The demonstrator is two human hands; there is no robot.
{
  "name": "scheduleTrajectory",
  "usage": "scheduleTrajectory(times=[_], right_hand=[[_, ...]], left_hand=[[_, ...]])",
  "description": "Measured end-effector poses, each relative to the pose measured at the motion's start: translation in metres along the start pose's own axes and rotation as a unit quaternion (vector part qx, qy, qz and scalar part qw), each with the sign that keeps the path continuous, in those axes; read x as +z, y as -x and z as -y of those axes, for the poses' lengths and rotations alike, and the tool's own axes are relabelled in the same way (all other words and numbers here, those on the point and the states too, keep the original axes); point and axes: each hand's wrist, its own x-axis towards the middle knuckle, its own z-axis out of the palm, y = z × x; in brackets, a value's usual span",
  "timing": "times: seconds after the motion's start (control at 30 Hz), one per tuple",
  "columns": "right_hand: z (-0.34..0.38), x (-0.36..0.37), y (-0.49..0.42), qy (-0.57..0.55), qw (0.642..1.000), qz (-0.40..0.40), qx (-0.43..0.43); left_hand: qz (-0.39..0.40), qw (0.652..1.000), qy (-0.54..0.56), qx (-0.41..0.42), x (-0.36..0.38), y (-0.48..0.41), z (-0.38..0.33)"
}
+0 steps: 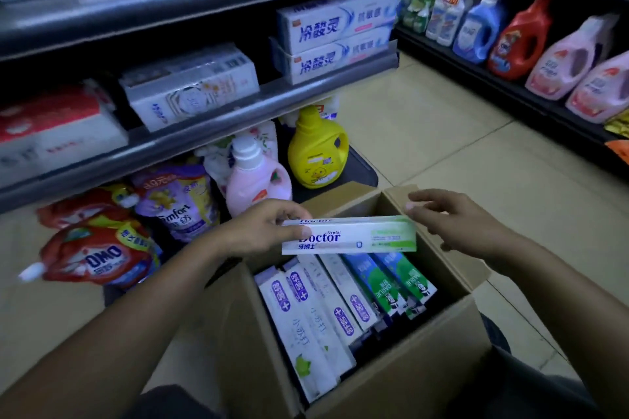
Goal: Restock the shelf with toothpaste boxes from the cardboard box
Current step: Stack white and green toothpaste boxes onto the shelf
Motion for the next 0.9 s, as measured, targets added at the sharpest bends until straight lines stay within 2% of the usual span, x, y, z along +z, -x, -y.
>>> scheduleTrajectory(times=[0.1, 0.17, 0.27, 0.4, 0.53, 0.67, 0.8, 0.9], right_hand=[[0.031, 0.024, 0.004, -0.148, 0.986, 0.069, -0.033], [0.056, 0.044, 0.003, -0.224, 0.969, 0.064, -0.083], [0.099, 0.074, 0.005, -0.295, 0.942, 0.057, -0.149], [0.175, 0.105, 0.01, -0.3, 0.922, 0.077, -0.231], [0.259, 0.136, 0.026, -0.3, 0.895, 0.092, -0.319], [0.336, 0.175, 0.034, -0.325, 0.864, 0.089, -0.374], [0.402, 0.21, 0.028, -0.291, 0.86, 0.06, -0.416], [0.435, 0.228, 0.02, -0.263, 0.877, 0.003, -0.403]], left_hand=[[-0.056, 0.996, 0.067, -0.001, -0.036, 0.043, -0.013], [-0.114, 0.988, 0.101, -0.006, -0.056, 0.074, -0.022], [-0.258, 0.952, 0.164, 0.011, -0.085, 0.118, -0.034], [-0.464, 0.851, 0.242, 0.037, -0.123, 0.181, -0.054], [-0.589, 0.766, 0.249, 0.068, -0.16, 0.238, -0.071], [-0.686, 0.687, 0.206, 0.121, -0.205, 0.276, -0.085], [-0.733, 0.645, 0.166, 0.141, -0.26, 0.292, -0.091], [-0.753, 0.635, 0.13, 0.115, -0.296, 0.293, -0.088]])
